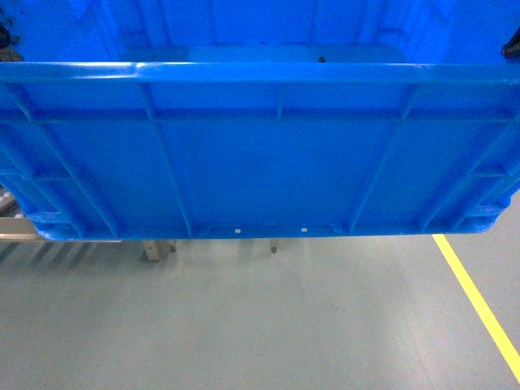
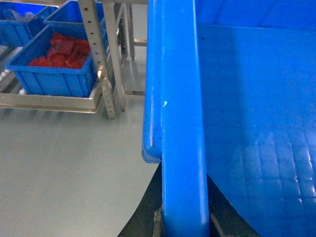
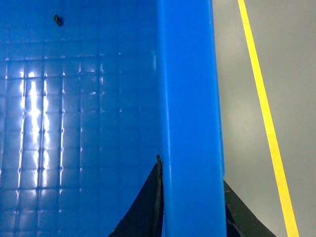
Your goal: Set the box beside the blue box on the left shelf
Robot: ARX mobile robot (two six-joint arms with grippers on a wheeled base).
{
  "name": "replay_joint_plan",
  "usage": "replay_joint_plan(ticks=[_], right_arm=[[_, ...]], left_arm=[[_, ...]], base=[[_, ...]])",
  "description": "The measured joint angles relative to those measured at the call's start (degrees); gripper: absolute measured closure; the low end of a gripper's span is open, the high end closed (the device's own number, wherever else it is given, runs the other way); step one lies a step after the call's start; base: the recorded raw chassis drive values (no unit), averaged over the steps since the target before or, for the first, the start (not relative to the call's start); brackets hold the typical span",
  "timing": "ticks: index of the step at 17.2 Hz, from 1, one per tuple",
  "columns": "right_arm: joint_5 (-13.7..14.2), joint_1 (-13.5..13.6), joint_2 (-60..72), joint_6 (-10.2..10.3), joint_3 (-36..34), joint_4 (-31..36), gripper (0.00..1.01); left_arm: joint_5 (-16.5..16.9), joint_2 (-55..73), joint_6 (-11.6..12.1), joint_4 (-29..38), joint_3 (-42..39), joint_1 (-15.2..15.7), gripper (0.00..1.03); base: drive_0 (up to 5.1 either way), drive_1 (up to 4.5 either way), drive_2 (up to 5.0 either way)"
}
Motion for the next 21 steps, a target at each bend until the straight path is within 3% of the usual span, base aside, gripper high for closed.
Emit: replay_joint_plan(ticks=[6,10,21], right_arm=[[0.0,0.0,0.0,0.0,0.02,0.07,0.83],[0.0,0.0,0.24,0.0,0.0,-0.09,0.83],[0.04,0.0,0.24,0.0,-0.02,0.04,0.84]], left_arm=[[0.0,-0.04,0.0,-0.02,0.0,0.0,0.97],[0.02,0.31,0.0,-0.02,0.0,0.0,0.97],[-0.11,0.09,0.04,0.0,0.0,-0.11,0.97]], base=[[0.0,4.18,-4.1],[0.0,0.0,0.0],[-5.0,2.4,2.4]])
